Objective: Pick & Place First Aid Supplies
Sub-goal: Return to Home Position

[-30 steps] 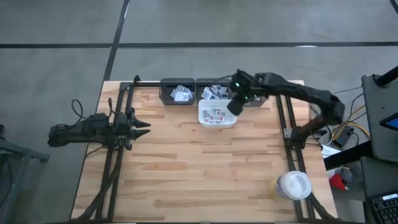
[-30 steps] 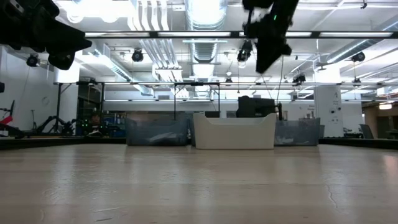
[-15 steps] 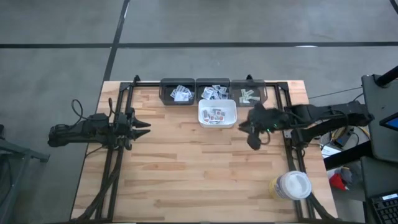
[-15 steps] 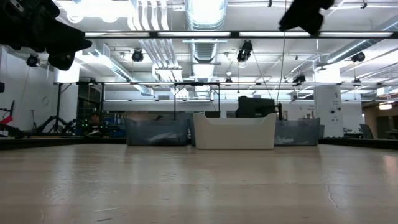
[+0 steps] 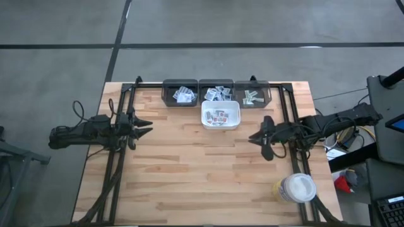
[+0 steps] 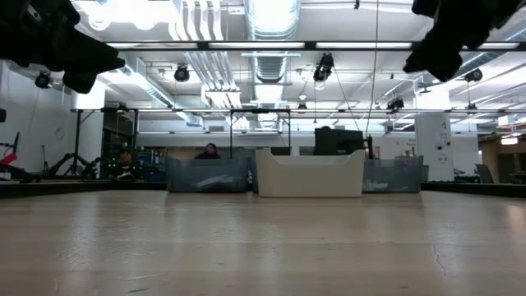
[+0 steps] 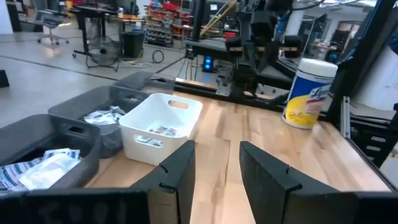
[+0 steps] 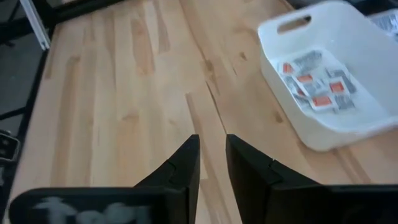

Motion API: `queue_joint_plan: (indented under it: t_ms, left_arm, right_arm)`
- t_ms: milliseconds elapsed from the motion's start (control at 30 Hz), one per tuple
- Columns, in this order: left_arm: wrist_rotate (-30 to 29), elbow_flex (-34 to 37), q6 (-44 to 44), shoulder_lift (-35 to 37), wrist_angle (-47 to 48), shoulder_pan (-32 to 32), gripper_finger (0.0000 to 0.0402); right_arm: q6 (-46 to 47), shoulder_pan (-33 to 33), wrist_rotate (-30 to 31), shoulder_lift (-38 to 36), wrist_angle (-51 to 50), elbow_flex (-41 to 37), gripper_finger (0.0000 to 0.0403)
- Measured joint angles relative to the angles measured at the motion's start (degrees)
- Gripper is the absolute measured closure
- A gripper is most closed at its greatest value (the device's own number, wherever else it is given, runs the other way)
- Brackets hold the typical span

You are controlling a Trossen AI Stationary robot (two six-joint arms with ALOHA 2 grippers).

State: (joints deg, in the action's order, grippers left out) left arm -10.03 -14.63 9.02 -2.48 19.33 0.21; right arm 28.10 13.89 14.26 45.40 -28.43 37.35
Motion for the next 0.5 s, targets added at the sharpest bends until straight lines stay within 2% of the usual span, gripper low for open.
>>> queue_joint_plan:
  t_ms: [233,500]
  left_arm:
    - [0.08,0.19,0.06,0.0,-1.2,-0.02,0.0278]
    - [3.66,6.48,0.38,0.0,-13.08,-0.02,0.0278]
  right_arm:
    - [0.67,-0.02,0.12,-4.92,2.16,-5.5,0.0316]
    - [-0.48,0.04,0.28,-15.04,10.69,-11.89,0.0319]
